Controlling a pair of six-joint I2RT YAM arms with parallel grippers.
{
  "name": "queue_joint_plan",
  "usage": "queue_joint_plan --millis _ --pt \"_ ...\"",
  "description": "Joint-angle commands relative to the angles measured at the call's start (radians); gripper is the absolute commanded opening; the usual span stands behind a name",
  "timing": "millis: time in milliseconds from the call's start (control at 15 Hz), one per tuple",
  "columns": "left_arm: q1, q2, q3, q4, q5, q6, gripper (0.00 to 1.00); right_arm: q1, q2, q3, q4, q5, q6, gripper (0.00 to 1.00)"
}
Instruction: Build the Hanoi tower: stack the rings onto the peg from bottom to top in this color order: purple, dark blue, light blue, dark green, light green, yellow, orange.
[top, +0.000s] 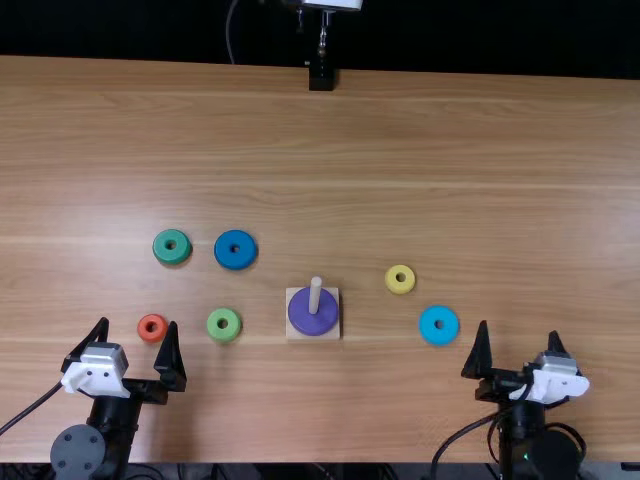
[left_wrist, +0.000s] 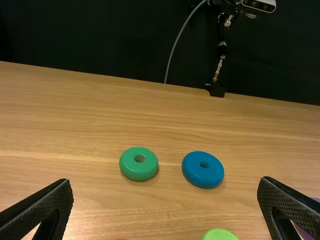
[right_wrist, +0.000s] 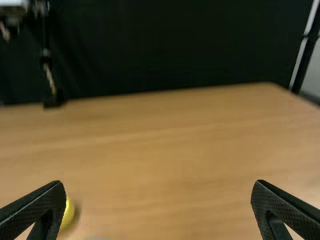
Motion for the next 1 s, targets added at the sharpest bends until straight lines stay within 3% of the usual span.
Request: queue_joint_plan --millis 0,933 --pt "0.011 -0.011 -0.03 -0.005 0.019 0.007 1.0 -0.007 -0.015 -0.01 -0.006 -0.025 0.0 1.0" --pt "0.011 -0.011 -0.03 -0.005 0.017 0.007 1.0 -0.015 -0.015 -0.01 -0.019 -0.027 0.0 1.0"
